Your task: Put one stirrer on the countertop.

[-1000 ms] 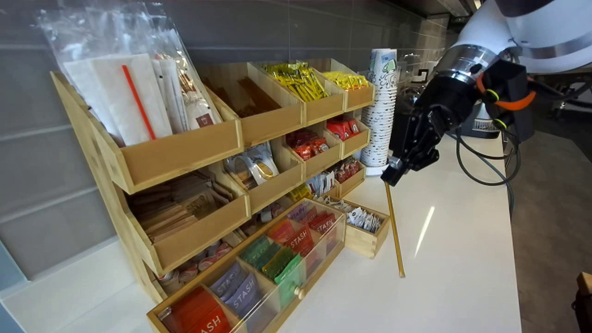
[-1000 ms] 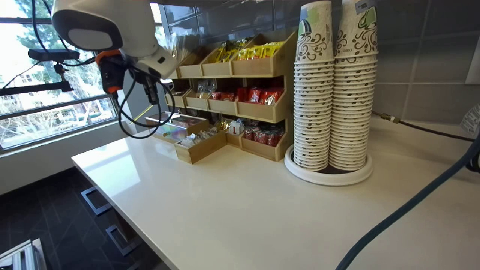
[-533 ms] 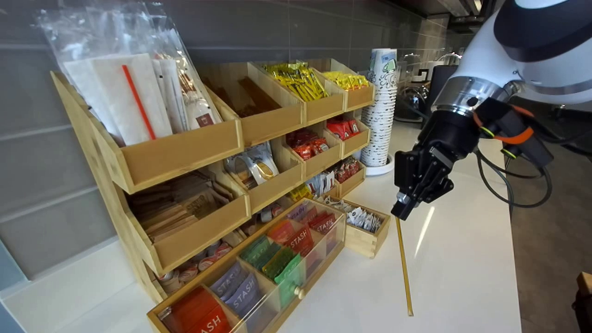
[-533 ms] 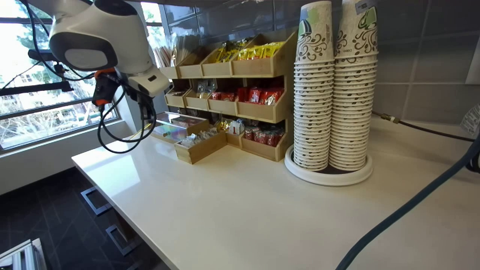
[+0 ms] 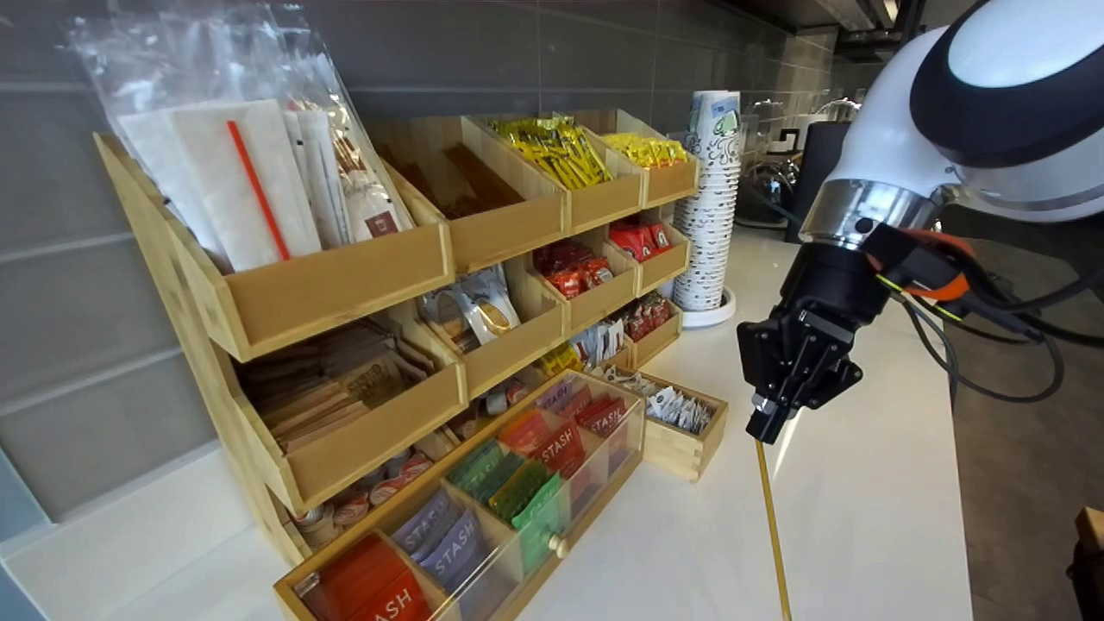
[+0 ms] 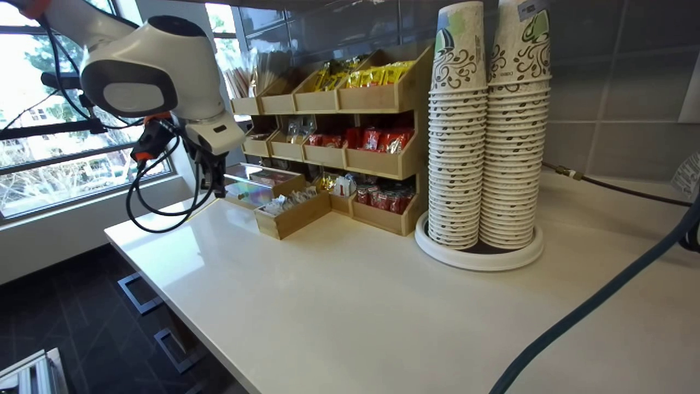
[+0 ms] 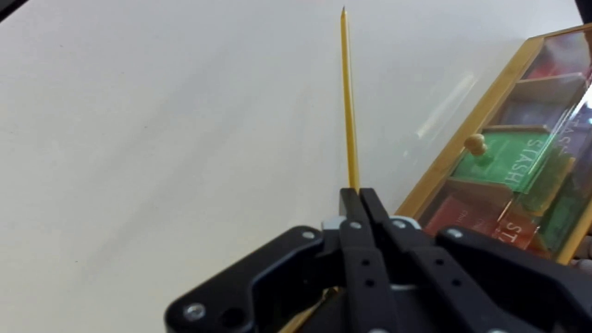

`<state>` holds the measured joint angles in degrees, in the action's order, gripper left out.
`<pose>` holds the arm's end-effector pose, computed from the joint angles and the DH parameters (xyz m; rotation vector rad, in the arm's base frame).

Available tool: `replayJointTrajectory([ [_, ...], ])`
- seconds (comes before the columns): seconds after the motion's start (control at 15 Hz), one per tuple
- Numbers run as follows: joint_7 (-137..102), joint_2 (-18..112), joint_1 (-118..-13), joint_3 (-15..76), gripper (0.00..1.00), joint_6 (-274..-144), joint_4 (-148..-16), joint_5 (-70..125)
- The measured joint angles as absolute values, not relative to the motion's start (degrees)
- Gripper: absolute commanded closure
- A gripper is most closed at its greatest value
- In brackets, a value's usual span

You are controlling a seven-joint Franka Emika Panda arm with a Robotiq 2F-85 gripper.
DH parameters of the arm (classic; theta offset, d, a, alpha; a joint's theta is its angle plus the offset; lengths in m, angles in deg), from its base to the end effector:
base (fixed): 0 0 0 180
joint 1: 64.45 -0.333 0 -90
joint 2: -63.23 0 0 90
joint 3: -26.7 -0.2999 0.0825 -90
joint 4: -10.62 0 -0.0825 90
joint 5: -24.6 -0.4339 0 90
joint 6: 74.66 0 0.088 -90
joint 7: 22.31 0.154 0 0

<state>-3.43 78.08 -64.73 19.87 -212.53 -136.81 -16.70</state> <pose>0.4800 0.0814 0.2713 -2.4851 0.9494 0.0195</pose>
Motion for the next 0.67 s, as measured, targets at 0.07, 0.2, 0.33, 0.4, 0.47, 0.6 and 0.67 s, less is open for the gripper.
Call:
replayJointTrajectory([
  [0.07,-2.5,77.8,-64.8,19.9,0.71,-212.5,-136.8,-16.3],
  [0.2,-1.1,77.4,-64.9,19.9,0.64,-212.4,-136.8,-15.4],
  [0.33,0.0,77.0,-65.1,19.9,0.5,-212.4,-136.8,-14.7],
  [0.4,0.4,76.9,-65.2,19.9,0.44,-212.3,-136.8,-14.4],
  [0.47,0.8,76.9,-65.3,19.9,0.38,-212.3,-136.8,-14.1],
  [0.6,1.6,76.9,-65.5,19.9,0.24,-212.3,-136.8,-13.3],
  [0.67,2.1,76.9,-65.5,19.9,0.16,-212.2,-136.8,-12.9],
])
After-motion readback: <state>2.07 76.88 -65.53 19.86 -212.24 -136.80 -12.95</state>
